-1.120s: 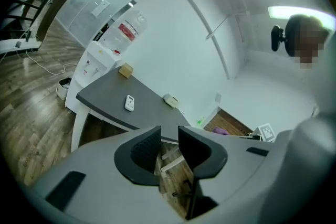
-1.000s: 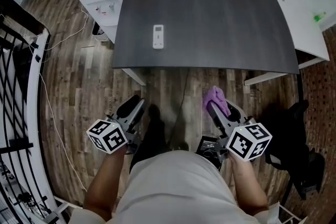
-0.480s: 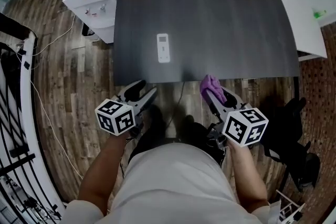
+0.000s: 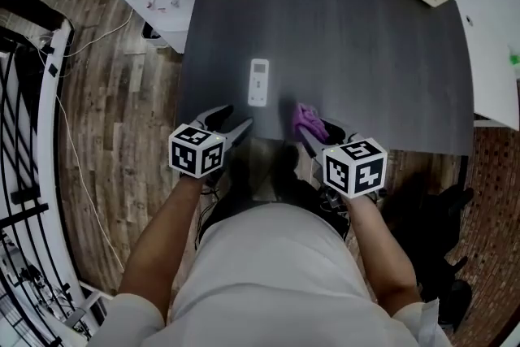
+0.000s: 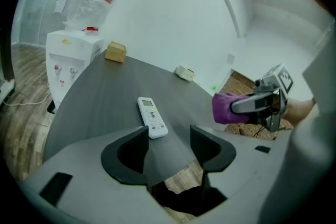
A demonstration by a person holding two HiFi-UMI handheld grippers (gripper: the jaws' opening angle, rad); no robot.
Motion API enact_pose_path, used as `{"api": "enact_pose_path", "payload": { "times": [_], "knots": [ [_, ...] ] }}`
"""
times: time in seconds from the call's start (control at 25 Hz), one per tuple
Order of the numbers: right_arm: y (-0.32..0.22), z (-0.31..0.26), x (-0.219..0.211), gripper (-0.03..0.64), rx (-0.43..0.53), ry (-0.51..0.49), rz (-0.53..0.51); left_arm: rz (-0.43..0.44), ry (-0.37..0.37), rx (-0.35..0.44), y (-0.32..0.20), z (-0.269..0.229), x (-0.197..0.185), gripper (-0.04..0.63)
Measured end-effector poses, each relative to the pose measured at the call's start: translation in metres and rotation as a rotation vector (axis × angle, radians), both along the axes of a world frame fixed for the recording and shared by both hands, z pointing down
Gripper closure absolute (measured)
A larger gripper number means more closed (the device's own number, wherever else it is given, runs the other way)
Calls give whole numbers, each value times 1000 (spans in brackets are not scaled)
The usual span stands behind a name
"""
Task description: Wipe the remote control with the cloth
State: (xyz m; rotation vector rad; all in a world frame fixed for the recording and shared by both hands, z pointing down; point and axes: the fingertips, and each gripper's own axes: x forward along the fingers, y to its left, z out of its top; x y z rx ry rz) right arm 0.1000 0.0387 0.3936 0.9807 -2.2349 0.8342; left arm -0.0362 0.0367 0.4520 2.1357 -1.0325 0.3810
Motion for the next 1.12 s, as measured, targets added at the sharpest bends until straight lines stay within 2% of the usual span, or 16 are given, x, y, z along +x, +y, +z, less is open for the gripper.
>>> {"api": "enact_pose_path", "payload": {
  "times": [0.24, 0.4, 0.64, 0.92, 1.12],
  "knots": [
    [-36, 28, -14, 486, 33, 108, -236, 15, -213, 24, -22, 23, 18, 342],
    [-64, 48, -31, 487, 87, 207, -361, 65, -332, 36, -30, 40, 18, 324],
    [-94, 72, -63, 486, 189, 434, -524, 125, -354, -18, -29, 64, 19, 324],
    [-127, 73, -87, 486, 330, 683, -679, 233, -429, 22, -33, 70, 20, 325],
    [-152, 77, -113, 486, 428, 835, -819, 273, -419, 30, -36, 74, 21, 325]
  ]
}}
